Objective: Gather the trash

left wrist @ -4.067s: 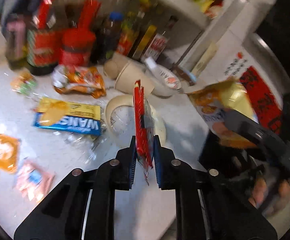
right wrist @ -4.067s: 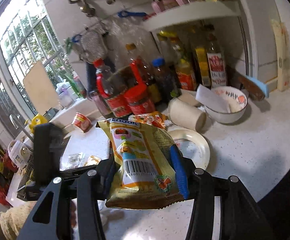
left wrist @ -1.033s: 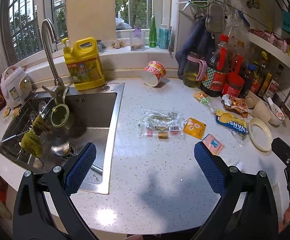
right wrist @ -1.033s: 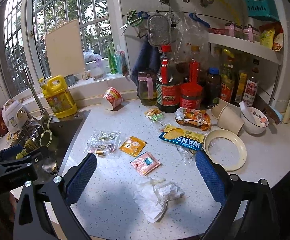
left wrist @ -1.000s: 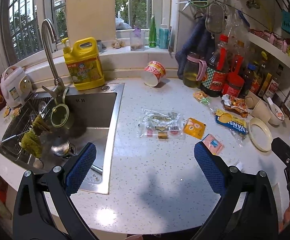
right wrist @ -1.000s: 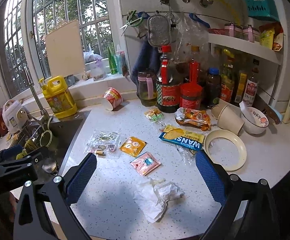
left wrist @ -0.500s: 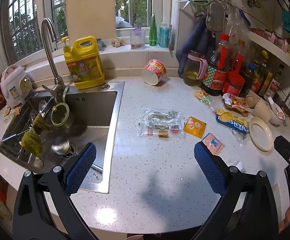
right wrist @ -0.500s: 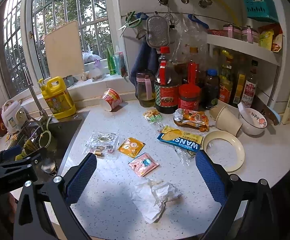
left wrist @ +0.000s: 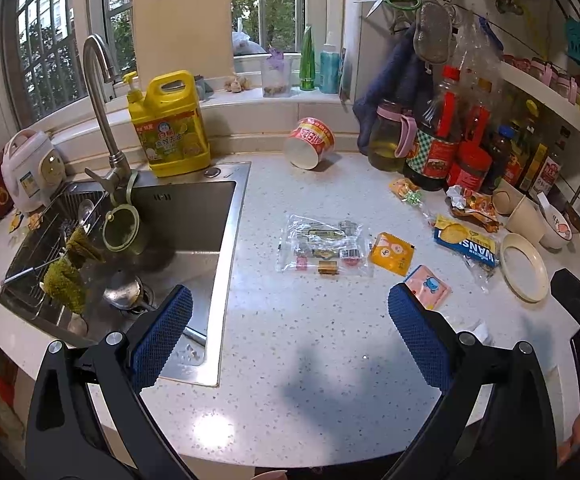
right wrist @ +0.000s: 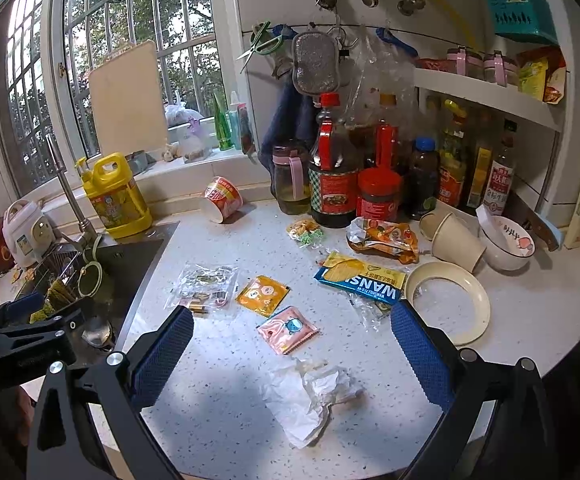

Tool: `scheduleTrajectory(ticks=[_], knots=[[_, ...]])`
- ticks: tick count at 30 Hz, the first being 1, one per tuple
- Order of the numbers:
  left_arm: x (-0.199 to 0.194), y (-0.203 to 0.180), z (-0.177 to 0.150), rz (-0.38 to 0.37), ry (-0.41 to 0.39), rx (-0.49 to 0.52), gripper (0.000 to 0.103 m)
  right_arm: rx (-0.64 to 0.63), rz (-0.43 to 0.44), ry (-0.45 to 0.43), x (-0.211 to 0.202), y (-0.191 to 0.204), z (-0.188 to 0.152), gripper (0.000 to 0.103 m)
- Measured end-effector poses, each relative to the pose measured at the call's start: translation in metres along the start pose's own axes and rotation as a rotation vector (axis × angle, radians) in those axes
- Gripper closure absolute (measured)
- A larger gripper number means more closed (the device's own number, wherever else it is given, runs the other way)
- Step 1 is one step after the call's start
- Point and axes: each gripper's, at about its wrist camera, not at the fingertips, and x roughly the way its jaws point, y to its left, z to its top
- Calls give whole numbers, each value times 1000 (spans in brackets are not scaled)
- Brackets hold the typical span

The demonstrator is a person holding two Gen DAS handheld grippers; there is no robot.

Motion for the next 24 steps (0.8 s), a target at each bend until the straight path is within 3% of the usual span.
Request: scheduleTrajectory(ticks=[24], knots=[[-1,1,0,-4,2,-2,7,5,-13,-6,-2,-3,-2,5]])
